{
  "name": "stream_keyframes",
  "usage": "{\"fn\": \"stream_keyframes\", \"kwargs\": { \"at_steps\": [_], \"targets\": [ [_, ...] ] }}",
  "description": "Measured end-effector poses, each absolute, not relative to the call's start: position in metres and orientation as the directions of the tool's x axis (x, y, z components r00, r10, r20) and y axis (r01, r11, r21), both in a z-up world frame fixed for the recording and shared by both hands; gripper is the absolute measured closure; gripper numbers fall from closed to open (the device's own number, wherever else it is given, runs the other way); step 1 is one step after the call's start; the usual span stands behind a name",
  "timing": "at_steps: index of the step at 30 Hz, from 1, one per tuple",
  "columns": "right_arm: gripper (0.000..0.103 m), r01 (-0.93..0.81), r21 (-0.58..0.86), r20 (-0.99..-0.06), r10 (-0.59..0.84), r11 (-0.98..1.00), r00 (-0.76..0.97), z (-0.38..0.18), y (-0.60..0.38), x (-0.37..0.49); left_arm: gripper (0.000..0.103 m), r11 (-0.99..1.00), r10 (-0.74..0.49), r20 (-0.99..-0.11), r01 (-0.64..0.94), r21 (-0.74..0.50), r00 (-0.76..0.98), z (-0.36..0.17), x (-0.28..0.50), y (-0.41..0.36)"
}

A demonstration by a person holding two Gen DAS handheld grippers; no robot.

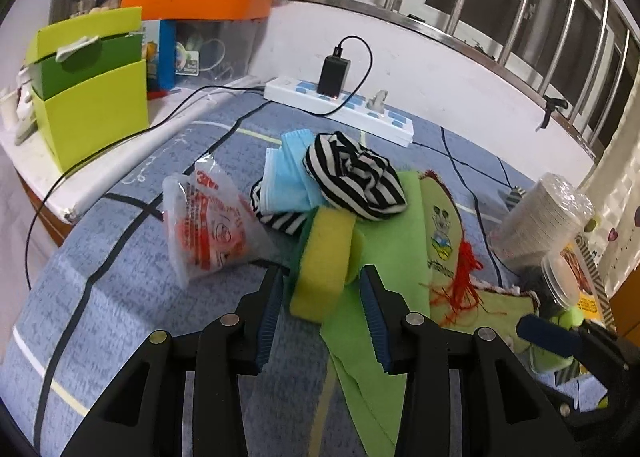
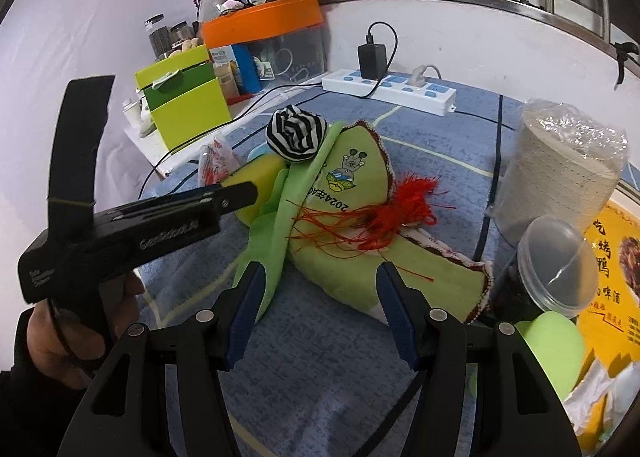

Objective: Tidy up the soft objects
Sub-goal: 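Close the left tool on the yellow sponge while the right tool grasps the green cloth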

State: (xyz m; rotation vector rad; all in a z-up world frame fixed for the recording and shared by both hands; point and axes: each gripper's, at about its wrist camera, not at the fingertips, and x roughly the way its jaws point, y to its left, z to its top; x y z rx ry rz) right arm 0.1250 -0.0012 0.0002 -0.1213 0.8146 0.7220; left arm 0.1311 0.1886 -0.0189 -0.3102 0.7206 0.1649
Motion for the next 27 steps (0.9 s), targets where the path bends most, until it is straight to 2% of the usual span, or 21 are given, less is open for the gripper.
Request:
{"fn": "stream_keyframes", "kwargs": {
  "at_steps": [2,4,7,9,15,27],
  "targets": [
    [0.044,-0.631,0.170,-0.702,0.543,0.757,0.462,-0.001,-0.001,0.126,0.065,0.939,0.041,-0.670,-0.259,-0.228,0.741,-0.020,0.136,0.192],
    [0.044,-0.632,0.176,-0.702,0.546,0.755,0.458,-0.001,0.000,0.127,0.074,0.936,0.047,-0.667,-0.266,-0.230,0.743,-0.021,0.139,0.194],
    [0.044,-0.636,0.184,-0.706,0.551,0.749,0.445,-0.004,0.002,0.129,0.076,0.934,0.042,-0.671,-0.267,-0.237,0.740,-0.023,0.141,0.196],
    [0.045,-0.640,0.193,-0.710,0.556,0.744,0.432,-0.005,0.004,0.129,0.077,0.933,0.045,-0.666,-0.269,-0.238,0.745,-0.022,0.138,0.197],
    [0.058,-0.659,0.242,-0.714,0.591,0.712,0.376,-0.009,0.013,0.128,0.077,0.927,0.054,-0.650,-0.281,-0.250,0.758,-0.016,0.119,0.201],
    [0.058,-0.662,0.292,-0.760,0.587,0.691,0.278,-0.034,0.048,0.141,0.077,0.924,0.047,-0.659,-0.283,-0.257,0.751,-0.018,0.089,0.209]
  ]
}}
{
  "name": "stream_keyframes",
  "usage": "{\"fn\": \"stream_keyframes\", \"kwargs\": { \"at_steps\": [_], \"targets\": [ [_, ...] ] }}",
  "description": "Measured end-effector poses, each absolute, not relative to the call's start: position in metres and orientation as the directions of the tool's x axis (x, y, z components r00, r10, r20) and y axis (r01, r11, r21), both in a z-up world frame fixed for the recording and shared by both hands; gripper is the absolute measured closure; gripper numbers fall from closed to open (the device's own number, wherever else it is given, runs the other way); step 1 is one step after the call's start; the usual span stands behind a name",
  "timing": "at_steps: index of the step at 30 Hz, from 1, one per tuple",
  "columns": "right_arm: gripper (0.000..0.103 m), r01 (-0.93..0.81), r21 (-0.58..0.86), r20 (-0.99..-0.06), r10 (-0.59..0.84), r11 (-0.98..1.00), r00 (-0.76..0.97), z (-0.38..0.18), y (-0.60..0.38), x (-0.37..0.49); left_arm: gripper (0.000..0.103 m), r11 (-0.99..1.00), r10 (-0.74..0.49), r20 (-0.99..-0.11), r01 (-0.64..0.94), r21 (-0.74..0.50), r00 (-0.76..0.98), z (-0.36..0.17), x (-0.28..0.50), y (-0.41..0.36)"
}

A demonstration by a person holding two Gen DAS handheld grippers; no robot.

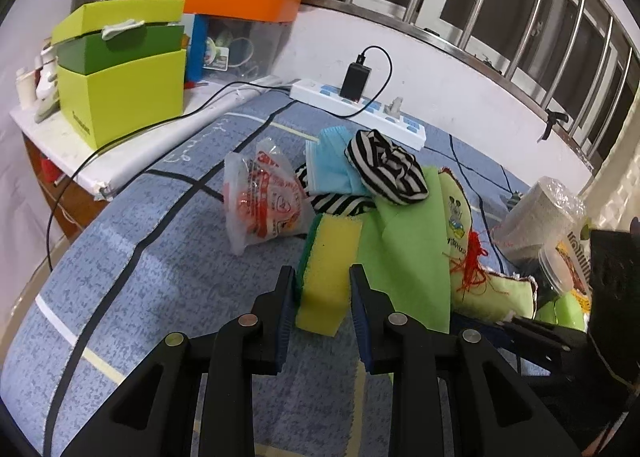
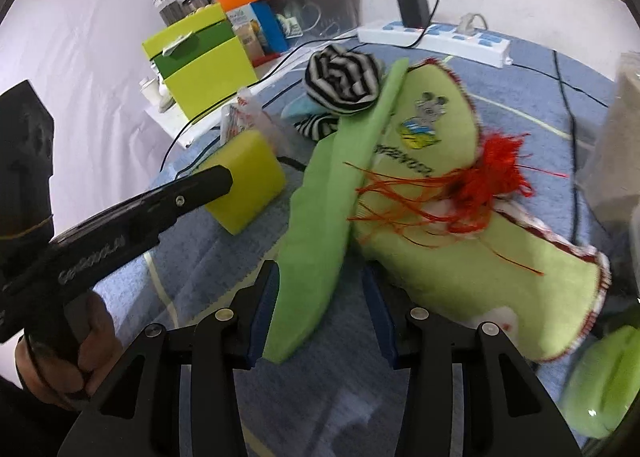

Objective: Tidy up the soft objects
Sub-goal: 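Close the left tool on the yellow sponge while the right tool grasps the green cloth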

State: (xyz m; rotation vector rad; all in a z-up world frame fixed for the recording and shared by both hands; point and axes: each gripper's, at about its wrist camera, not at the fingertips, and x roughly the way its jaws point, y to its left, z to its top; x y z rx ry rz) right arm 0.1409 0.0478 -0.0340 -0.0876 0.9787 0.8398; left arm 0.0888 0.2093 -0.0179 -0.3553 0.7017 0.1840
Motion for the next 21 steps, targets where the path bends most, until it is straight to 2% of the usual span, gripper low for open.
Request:
{"fn": "stream_keyframes", "kwargs": {
  "at_steps": [2,3,5,6,7,10,21],
  "targets": [
    [0.058,-0.664,0.287,-0.760,0.586,0.690,0.281,-0.035,0.053,0.143,0.077,0.926,0.039,-0.662,-0.275,-0.257,0.749,-0.019,0.089,0.210],
    [0.063,-0.665,0.283,-0.760,0.585,0.691,0.284,-0.035,0.056,0.144,0.077,0.927,0.038,-0.662,-0.273,-0.256,0.749,-0.020,0.089,0.209],
    [0.081,-0.671,0.273,-0.759,0.583,0.689,0.290,-0.035,0.063,0.147,0.077,0.929,0.035,-0.663,-0.269,-0.254,0.748,-0.020,0.088,0.209],
    [0.094,-0.672,0.268,-0.758,0.581,0.691,0.296,-0.035,0.065,0.148,0.077,0.929,0.033,-0.664,-0.267,-0.255,0.747,-0.021,0.088,0.210],
    [0.098,-0.672,0.266,-0.756,0.582,0.691,0.300,-0.034,0.065,0.148,0.077,0.929,0.031,-0.664,-0.266,-0.256,0.747,-0.021,0.088,0.210],
    [0.101,-0.682,0.271,-0.730,0.607,0.680,0.315,-0.027,0.062,0.143,0.077,0.930,0.032,-0.662,-0.265,-0.254,0.749,-0.019,0.084,0.209],
    [0.102,-0.703,0.276,-0.617,0.682,0.656,0.393,0.022,0.018,0.104,0.077,0.944,0.015,-0.626,-0.218,-0.248,0.780,0.005,0.062,0.184]
  ]
}}
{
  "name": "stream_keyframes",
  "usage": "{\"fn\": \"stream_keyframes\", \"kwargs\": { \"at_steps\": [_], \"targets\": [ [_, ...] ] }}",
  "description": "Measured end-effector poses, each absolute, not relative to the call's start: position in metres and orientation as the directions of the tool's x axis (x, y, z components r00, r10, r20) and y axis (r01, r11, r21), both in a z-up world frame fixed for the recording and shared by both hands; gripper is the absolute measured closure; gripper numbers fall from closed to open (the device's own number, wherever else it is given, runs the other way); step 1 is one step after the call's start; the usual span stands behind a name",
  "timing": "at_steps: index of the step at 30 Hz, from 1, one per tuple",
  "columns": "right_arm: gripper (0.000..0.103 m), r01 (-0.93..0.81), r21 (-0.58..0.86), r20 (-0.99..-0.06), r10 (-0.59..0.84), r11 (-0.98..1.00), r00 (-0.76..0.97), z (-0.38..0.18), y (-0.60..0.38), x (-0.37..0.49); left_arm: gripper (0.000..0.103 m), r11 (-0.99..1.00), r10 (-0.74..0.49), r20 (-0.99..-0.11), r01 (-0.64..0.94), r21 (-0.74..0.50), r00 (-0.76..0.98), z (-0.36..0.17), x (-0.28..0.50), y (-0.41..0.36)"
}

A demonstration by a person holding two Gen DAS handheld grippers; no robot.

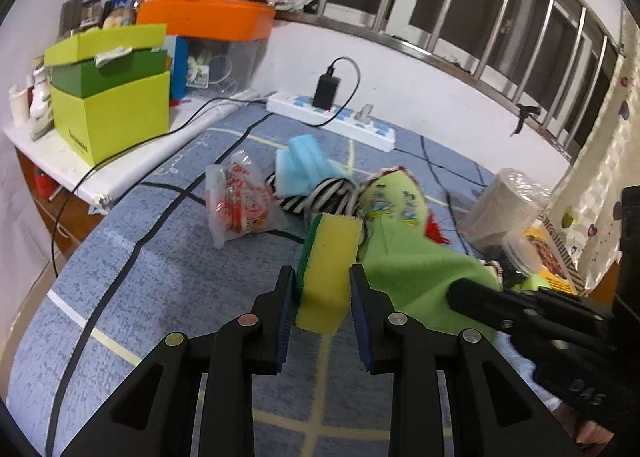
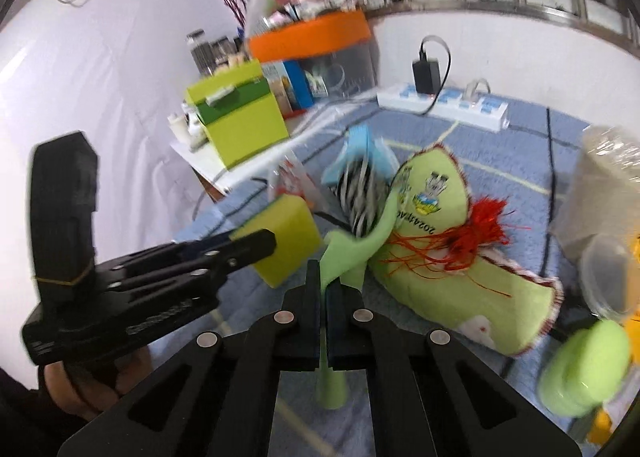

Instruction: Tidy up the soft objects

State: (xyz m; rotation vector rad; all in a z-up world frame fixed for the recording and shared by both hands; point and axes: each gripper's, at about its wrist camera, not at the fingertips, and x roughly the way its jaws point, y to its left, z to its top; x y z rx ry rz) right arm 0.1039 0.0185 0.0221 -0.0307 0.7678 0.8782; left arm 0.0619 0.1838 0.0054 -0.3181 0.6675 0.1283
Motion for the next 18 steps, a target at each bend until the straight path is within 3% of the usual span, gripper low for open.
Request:
{"fn": "stream_keyframes", "kwargs": {
  "at_steps": [18],
  "targets": [
    [0.102,-0.641,0.233,-0.496,0.656,0.731,0.569,0.079,-0.083,0.026,0.077,0.981,-0.069,-0.565,-0.048,-0.190,0.822,0.050,0.017,0.097]
  ]
}}
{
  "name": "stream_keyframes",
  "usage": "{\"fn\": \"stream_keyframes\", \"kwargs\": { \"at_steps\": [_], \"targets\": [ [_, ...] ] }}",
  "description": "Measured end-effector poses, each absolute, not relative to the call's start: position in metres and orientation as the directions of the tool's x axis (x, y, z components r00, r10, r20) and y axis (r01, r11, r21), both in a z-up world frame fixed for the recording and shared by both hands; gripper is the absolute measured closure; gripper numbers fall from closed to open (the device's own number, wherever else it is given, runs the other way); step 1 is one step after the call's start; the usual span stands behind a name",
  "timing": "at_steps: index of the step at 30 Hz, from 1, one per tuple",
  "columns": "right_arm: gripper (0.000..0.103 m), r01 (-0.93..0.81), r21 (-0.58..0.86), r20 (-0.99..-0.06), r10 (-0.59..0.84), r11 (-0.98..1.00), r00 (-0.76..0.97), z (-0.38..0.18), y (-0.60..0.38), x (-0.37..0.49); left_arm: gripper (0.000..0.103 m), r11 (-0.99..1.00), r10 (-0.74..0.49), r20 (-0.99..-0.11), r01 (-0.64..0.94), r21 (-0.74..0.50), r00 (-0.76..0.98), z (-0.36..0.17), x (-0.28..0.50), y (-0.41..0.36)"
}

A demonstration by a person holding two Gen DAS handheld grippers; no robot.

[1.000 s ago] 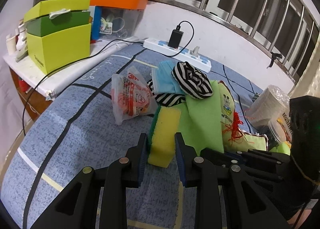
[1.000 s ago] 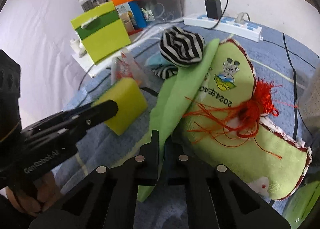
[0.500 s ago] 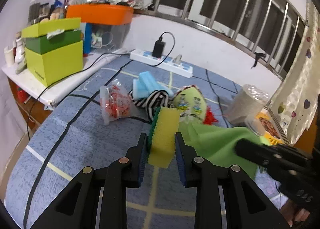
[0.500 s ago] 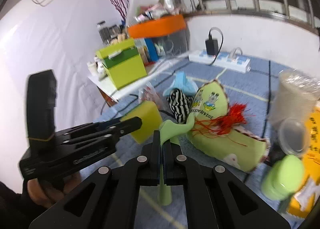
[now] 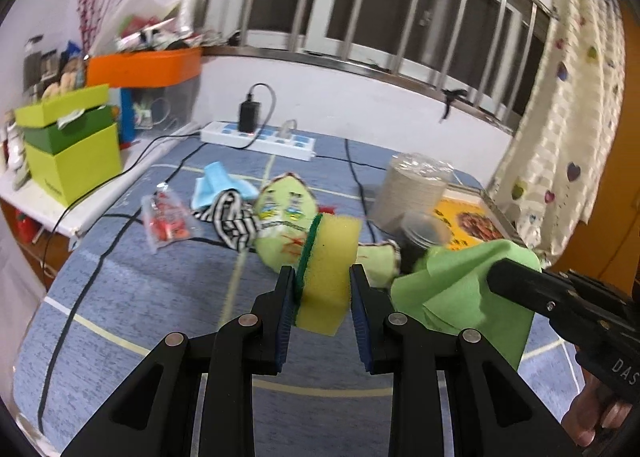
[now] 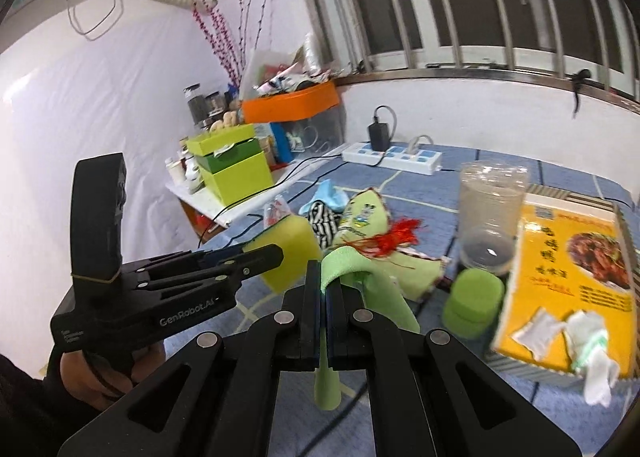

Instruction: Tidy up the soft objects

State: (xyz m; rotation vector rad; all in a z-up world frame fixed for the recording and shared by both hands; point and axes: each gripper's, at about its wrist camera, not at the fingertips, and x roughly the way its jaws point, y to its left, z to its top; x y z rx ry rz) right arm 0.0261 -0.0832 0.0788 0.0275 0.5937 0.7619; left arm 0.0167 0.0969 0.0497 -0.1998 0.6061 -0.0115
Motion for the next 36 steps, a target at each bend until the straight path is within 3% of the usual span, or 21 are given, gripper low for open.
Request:
{"fn": "stream_keyframes", "kwargs": {
  "at_steps": [36],
  "targets": [
    [0.102,-0.457,0.252,-0.467,0.521,0.853,0.715,0.082,-0.191,0.008,0.077,0.971,-0.236,-0.556,0.208,-0.115,0.797,0.071,0.018,-0.028]
  ]
}}
